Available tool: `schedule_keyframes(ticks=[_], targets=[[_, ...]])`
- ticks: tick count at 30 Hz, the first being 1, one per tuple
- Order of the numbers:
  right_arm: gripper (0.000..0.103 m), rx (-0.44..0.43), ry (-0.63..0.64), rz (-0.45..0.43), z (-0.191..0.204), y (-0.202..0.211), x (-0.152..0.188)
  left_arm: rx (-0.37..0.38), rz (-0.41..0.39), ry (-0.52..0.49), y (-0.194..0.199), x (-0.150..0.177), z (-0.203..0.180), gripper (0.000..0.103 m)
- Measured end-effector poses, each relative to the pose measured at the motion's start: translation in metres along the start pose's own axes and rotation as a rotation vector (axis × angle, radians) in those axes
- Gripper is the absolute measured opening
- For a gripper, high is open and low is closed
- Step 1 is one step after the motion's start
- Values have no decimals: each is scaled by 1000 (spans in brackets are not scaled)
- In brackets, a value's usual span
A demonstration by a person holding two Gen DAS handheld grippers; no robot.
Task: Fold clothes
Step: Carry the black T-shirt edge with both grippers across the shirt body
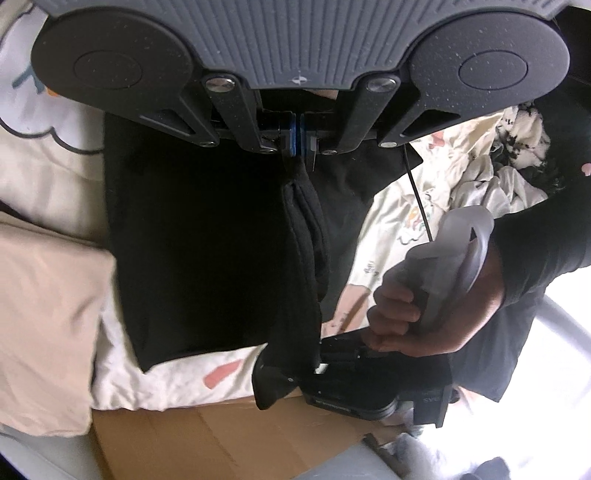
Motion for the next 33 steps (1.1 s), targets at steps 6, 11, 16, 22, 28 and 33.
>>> schedule_keyframes(ticks=[6,11,16,22,28,33], targets=[[0,29,-39,-1,-8,-2,10,-12,21,-67,-17,8,-24,5],[0,43,-67,0,-15,-3,16,-19,38,-109,-30,15,-40,5],[0,56,-95,2,-25,-1,21,-36,59,-136,-40,24,-49,5],[0,69,-128,6,-36,1,28,-73,71,-201,-50,33,-63,5],[0,84,-177,2,-45,-6,35,-105,98,-237,-71,43,-71,5],[0,91,-229,-12,-55,-13,42,-137,115,-284,-84,51,-77,6]])
Point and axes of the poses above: each gripper's, at about its wrist camera, not at the fingertips, and y roughly against the way its jaws point, z to its left, x to its underside, the point moved 2 cm from there along -y, roughly the way its jaws point, and after that the axes turned 3 degrees about -x, right-handed, at the moved point
